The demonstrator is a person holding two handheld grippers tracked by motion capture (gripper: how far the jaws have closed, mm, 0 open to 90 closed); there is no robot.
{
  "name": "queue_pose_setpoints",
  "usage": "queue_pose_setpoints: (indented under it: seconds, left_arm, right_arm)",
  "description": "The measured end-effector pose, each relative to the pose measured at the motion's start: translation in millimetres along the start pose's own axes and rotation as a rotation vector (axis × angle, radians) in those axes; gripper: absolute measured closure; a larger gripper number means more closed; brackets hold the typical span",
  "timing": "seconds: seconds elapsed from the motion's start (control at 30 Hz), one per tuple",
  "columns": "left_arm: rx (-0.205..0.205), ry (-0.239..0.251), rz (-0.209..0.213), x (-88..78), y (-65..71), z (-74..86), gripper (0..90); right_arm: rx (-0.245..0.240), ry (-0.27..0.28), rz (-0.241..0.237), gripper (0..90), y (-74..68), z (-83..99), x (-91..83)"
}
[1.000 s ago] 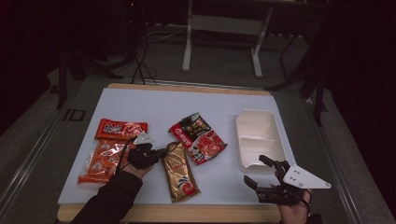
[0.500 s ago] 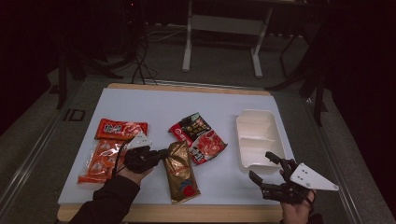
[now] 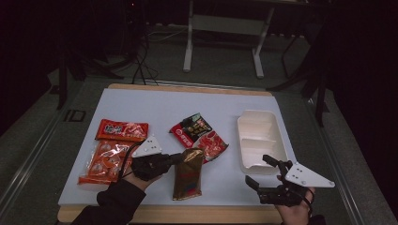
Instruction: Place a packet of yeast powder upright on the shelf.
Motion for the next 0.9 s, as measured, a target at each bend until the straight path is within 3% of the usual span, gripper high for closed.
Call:
queue_pose_setpoints:
  seconds: [0.2,0.47,0.5,0.63,0.9]
  left_arm:
    - [0.044,0.011,0.036,-4.2,13.1,-11.5,90.0]
    - [0.075,0.037,0.082,-4.6,20.9,-23.4,90.0]
    - [0.092,0.045,0.11,-3.4,24.0,-27.1,90.0]
    - [0.096,0.079,0.167,-0.3,26.8,-33.6,90.0]
    - [0.144,0.13,0.252,5.5,39.0,-47.2,90.0]
  right_arm:
    - [0.002,0.026,-0.046,9.9,-6.4,-10.3,2.3]
    - [-0.015,0.043,-0.09,16.4,-8.7,-24.9,7.0]
    - [-0.015,0.045,-0.099,16.4,-8.6,-27.7,8.6]
    - [-0.016,0.055,-0.159,18.0,-13.7,-38.4,20.3]
    - [0.009,0.043,-0.228,23.4,-17.0,-43.0,37.7]
Point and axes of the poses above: each handheld gripper's, and its own axes: x roughly forward along the jaws, z roughly out of its underside, y roughly to its right, the point moved 3 cm from there along x, roughly forward along the jaws, and after that the axes turned 2 degrees about y, right-handed, at the moved point
